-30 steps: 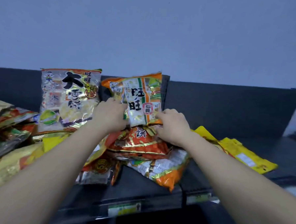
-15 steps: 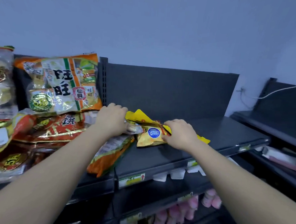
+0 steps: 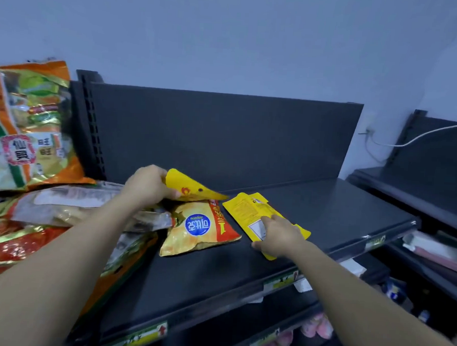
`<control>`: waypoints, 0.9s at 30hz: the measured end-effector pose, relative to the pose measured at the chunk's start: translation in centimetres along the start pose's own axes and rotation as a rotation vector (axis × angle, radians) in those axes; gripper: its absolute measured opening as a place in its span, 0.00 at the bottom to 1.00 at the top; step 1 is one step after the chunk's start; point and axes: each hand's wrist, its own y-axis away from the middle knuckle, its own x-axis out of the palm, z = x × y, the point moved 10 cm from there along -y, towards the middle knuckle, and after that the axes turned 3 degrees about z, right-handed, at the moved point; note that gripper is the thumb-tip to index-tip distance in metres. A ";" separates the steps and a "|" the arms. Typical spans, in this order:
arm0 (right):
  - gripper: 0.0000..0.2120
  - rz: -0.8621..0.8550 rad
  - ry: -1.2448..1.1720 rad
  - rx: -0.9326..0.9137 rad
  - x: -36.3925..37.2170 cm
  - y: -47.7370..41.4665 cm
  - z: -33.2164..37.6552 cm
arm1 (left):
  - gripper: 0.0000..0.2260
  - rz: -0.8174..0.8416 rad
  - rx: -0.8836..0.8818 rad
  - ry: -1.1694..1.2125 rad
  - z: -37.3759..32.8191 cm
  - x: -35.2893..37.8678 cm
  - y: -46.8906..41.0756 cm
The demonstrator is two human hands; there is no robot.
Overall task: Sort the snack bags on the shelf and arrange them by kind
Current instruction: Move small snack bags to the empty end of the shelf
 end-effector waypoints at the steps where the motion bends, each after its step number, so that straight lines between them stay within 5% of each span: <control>1: 0.38 0.027 -0.010 0.011 0.6 -0.9 -0.4 | 0.10 -0.003 0.017 0.067 -0.5 0.1 -0.7; 5: 0.42 0.075 -0.055 0.044 2.2 -3.6 -1.4 | 0.04 -0.146 0.078 0.298 -2.7 -0.5 -2.9; 8: 0.19 0.013 0.018 0.008 0.3 -4.4 -1.0 | 0.04 -0.278 0.114 0.435 -4.2 -1.3 -3.5; 10: 0.08 -0.077 0.062 -0.019 -2.2 -4.6 -0.6 | 0.04 -0.329 0.146 0.473 -5.4 -1.6 -3.9; 15: 0.13 -0.515 -0.054 -0.078 -10.3 -4.2 -1.5 | 0.03 -0.385 0.195 0.622 -7.8 -2.1 -4.8; 19: 0.09 -0.820 -0.362 -0.279 -15.5 -2.5 -2.6 | 0.06 -0.359 0.228 0.716 -10.1 -1.5 -5.0; 22: 0.02 -0.826 -0.497 -0.365 -17.5 -1.6 -3.2 | 0.08 -0.276 0.253 0.743 -12.9 0.0 -5.1; 27: 0.06 -0.782 -0.543 -0.383 -18.5 -1.4 -5.8 | 0.06 -0.083 0.274 0.770 -18.7 3.9 -4.2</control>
